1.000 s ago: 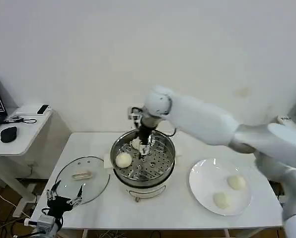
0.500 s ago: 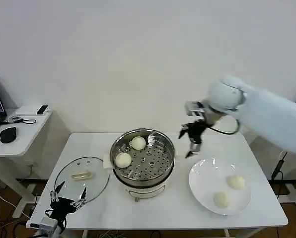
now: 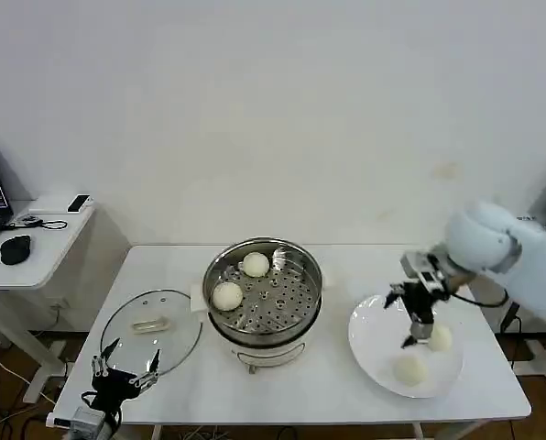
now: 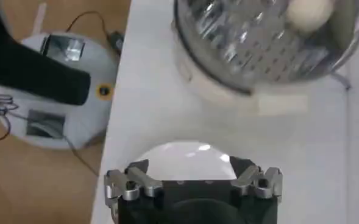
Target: Take steamed baozi put them in steamer then cover it.
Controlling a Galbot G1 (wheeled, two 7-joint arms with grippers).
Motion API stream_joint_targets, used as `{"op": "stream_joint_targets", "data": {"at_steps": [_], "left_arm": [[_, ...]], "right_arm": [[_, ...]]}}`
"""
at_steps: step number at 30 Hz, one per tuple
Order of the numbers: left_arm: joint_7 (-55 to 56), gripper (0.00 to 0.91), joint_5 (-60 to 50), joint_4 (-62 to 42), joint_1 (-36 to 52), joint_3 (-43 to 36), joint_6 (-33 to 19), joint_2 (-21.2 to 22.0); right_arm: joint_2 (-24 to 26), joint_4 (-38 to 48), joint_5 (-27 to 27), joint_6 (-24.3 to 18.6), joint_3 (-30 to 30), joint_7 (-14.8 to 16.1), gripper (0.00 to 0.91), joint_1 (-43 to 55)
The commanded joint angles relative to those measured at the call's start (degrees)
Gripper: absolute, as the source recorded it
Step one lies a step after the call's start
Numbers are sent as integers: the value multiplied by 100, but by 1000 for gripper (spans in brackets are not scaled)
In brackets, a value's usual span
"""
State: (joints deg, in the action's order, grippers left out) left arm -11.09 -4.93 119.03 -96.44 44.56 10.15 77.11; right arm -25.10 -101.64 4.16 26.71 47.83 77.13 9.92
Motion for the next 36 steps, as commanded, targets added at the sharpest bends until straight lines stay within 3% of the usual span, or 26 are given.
{"op": "stream_joint_targets", "data": {"at_steps": [1,10,15,36], "left_arm": [[-2,907,-3,-48,0,2,1,4],[14,907,-20,-192,40,-9,-8,38],[23,907,-18,-247,38,38,-16,52],[4,907,-22,-539,235,90,-13,2]], "right_arm": [[537,-220,-978,-295,-441,30,907,-1274],[184,208,-1442,-346,-404,-110,907,-1512],[-60,590,-1660,-331,-336,-378,907,-1653],[-599,1216,-1975,-383,-268,-420,907,-1832]]}}
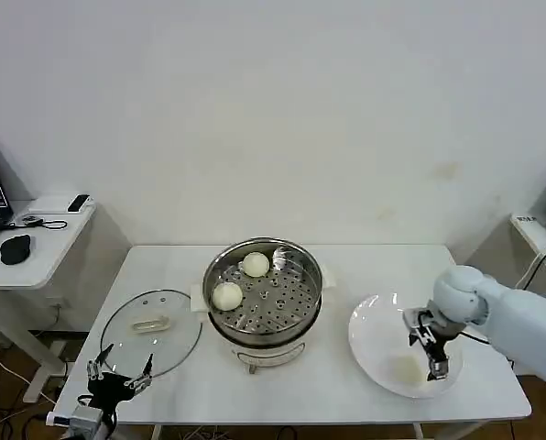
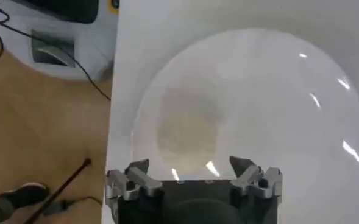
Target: Take steamed baozi put them in steamer then cover it.
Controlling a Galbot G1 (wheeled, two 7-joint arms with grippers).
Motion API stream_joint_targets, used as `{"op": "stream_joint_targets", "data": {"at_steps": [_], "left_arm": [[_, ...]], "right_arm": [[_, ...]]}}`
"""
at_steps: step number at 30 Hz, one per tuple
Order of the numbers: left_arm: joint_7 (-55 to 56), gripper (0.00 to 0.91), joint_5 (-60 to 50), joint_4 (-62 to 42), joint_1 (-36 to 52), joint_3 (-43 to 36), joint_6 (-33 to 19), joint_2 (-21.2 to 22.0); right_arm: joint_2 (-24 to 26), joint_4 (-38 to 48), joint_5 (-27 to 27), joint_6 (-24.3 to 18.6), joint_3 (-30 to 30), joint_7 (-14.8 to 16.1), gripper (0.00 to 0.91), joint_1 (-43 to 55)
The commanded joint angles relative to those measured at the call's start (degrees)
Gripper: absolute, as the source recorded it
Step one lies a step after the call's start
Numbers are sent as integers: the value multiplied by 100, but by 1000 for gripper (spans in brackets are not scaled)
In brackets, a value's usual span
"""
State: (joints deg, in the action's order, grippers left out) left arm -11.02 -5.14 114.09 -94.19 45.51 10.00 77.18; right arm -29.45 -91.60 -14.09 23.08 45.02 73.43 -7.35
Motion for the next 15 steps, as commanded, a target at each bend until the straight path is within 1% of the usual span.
{"op": "stream_joint_targets", "data": {"at_steps": [1,4,15], "left_arm": [[-2,907,-1,-63,14,-5,2,-7],[-1,907,1,-85,18,-3,1,-12],[-3,907,-2,-133,53,-13,3,-17]], "right_arm": [[-209,261,-162,-21,15,-74,907,-126],[-270,312,-158,1,13,-129,907,-164],[-387,340,-215,34,58,-122,907,-225]]}}
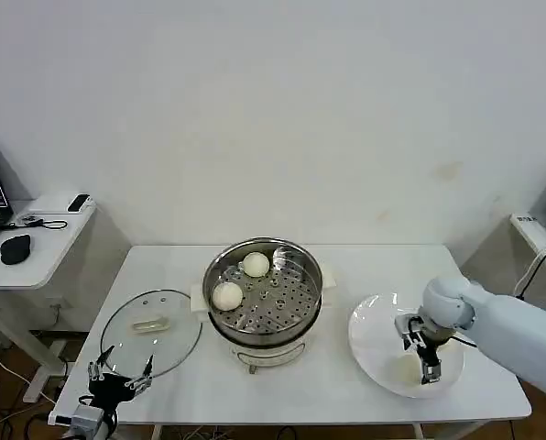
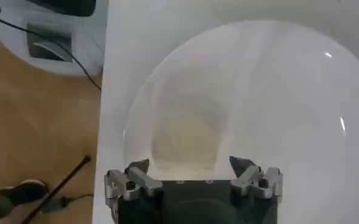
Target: Take steamed baozi put them in steamer then cover it.
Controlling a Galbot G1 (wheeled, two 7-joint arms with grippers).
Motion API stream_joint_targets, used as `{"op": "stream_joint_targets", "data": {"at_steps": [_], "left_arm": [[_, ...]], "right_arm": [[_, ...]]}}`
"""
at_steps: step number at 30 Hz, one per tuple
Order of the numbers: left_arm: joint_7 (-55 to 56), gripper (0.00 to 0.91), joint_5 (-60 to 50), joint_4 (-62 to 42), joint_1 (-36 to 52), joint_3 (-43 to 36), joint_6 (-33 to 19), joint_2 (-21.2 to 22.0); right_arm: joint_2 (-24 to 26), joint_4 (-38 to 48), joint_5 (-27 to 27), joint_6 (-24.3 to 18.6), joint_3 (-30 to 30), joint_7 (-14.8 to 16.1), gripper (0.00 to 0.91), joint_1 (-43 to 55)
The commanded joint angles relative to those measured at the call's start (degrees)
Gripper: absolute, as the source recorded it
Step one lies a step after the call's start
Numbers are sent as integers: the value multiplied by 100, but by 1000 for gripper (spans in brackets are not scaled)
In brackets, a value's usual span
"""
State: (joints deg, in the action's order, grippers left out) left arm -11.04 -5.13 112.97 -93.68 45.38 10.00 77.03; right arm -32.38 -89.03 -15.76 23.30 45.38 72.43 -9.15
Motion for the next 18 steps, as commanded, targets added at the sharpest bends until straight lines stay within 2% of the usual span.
{"op": "stream_joint_targets", "data": {"at_steps": [1,8,9,10,18], "left_arm": [[-1,907,-2,-27,2,1,2,-1],[10,907,-2,-37,-4,2,-2,7],[10,907,-2,-36,-2,-1,0,9],[8,907,-1,-37,0,-3,-1,9],[18,907,-8,-68,12,-21,-2,10]], "right_arm": [[-103,96,-59,14,22,-26,907,-51],[-89,88,-119,23,-10,-42,907,-108],[-84,88,-122,25,1,-49,796,-108],[-85,89,-127,27,3,-51,736,-112],[-98,105,-145,46,-13,-63,655,-149]]}}
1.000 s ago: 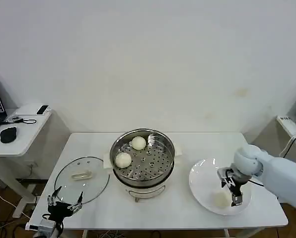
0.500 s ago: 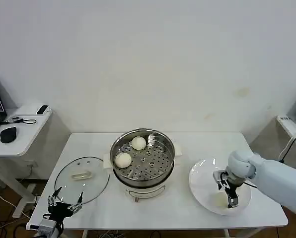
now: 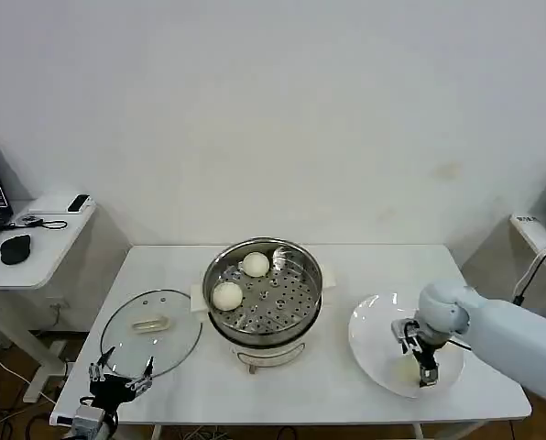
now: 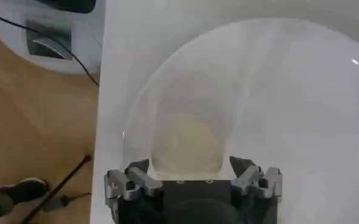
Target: Take steamed baozi put them in steamer then cover it.
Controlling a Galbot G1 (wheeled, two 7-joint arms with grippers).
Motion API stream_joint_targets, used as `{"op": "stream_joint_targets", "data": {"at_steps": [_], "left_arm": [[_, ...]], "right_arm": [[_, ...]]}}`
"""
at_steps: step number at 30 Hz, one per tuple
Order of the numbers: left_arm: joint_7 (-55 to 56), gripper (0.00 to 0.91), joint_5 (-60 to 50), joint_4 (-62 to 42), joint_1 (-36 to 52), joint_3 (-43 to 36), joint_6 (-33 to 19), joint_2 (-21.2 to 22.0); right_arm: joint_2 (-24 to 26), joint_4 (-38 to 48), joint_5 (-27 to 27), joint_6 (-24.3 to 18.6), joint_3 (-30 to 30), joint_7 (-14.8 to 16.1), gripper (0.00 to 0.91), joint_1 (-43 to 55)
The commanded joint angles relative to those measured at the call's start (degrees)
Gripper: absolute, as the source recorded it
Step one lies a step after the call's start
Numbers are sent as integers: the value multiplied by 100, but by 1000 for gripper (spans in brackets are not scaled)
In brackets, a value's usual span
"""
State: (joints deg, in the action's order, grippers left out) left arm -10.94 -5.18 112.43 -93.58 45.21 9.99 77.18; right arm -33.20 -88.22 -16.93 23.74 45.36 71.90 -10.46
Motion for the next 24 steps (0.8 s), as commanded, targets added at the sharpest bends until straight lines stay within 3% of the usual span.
{"op": "stream_joint_targets", "data": {"at_steps": [1,14,19,24], "left_arm": [[5,907,-5,-21,7,0,-1,-4],[1,907,-4,-35,40,-5,2,-9],[-6,907,3,-20,67,-5,4,-12],[-3,907,10,-41,85,-5,4,-38]], "right_arm": [[-20,29,-28,3,-14,-13,655,-25],[100,-61,96,3,-113,-20,645,93],[272,-209,459,-64,-272,12,645,592],[129,-226,926,-118,-379,105,635,1472]]}}
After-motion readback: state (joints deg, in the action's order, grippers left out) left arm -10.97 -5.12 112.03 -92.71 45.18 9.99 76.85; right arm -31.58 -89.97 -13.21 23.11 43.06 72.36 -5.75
